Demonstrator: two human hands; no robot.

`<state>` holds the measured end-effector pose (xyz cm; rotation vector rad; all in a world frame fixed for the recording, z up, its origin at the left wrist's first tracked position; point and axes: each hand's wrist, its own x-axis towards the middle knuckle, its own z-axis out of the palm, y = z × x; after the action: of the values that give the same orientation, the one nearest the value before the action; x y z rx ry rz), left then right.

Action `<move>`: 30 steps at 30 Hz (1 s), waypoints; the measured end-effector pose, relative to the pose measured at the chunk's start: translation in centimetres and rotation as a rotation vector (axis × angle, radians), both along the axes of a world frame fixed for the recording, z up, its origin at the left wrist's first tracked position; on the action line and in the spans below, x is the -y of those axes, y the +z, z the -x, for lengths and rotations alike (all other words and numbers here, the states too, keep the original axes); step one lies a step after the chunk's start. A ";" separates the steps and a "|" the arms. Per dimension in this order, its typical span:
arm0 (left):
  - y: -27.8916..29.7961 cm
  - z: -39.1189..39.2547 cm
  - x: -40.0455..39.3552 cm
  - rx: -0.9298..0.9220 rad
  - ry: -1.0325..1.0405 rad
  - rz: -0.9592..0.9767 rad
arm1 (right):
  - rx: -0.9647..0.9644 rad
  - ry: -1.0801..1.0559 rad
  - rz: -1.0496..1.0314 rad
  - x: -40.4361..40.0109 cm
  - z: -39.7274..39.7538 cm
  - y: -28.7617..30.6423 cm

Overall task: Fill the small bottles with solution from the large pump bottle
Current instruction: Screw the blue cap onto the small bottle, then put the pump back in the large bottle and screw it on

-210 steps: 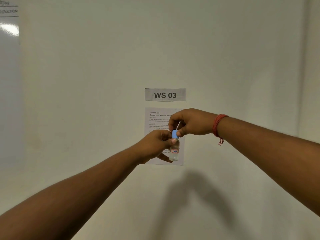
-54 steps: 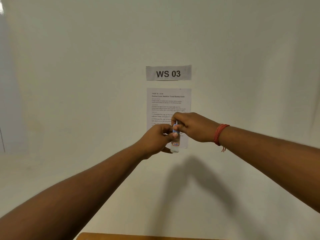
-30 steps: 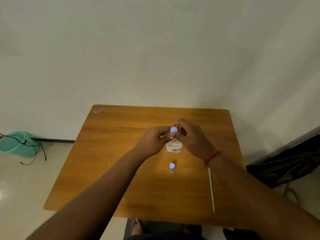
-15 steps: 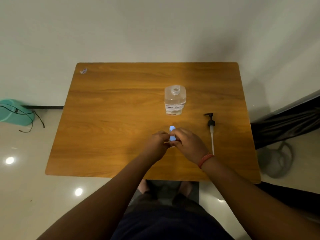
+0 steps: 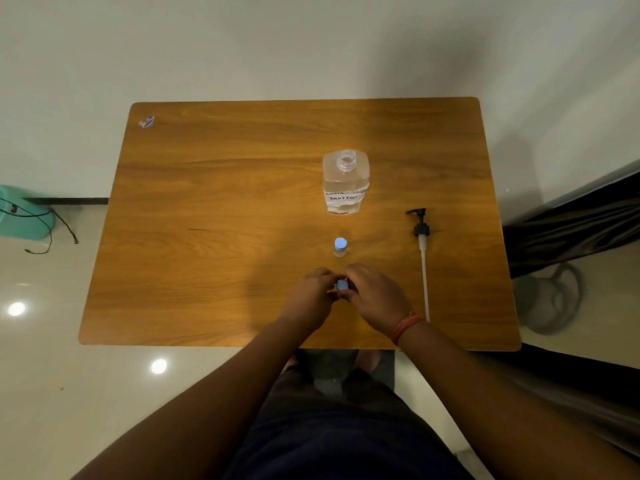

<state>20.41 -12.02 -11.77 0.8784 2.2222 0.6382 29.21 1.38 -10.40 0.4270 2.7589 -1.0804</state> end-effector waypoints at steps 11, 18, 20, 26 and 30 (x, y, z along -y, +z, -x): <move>-0.2 0.3 0.7 0.031 0.028 0.024 | 0.023 0.013 0.045 -0.4 -0.6 -0.4; 0.0 2.3 2.6 0.017 0.120 0.092 | 0.086 -0.184 0.081 -3.5 -1.8 -0.9; 0.4 3.2 2.7 0.011 0.201 0.054 | 0.073 -0.309 0.035 -5.4 -1.8 -1.1; 2.0 7.2 -0.4 0.064 0.371 -0.121 | 0.134 -0.595 -0.132 -12.4 -0.1 -1.9; 3.3 9.7 -3.3 0.097 0.344 -0.218 | 0.265 -0.633 -0.154 -15.2 1.4 -2.8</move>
<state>10.67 -8.76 -8.44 0.5538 2.2630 1.0773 27.81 16.57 -13.23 1.4197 2.5213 -0.8234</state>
